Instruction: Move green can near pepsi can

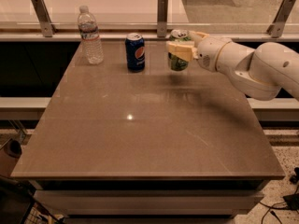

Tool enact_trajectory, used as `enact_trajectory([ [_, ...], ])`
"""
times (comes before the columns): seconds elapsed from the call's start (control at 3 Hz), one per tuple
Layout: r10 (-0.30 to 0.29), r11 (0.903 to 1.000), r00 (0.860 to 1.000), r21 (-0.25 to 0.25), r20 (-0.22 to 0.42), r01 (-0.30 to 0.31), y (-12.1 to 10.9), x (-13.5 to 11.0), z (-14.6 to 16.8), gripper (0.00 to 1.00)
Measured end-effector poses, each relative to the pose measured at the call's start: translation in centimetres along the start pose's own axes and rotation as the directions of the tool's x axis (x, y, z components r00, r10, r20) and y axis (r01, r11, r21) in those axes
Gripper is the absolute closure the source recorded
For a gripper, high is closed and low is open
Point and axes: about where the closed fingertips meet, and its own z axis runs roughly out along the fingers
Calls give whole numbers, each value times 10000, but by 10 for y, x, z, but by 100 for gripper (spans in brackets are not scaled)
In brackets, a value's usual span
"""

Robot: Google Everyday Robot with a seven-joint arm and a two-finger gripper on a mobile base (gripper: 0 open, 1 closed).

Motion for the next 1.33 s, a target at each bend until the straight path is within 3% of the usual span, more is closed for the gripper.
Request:
enact_trajectory([
  [0.67,355,9993,9990,-132,278,-351,14,26,24,100],
  [1.33,620,9968,9981,-503,26,-618,18,37,41,100],
])
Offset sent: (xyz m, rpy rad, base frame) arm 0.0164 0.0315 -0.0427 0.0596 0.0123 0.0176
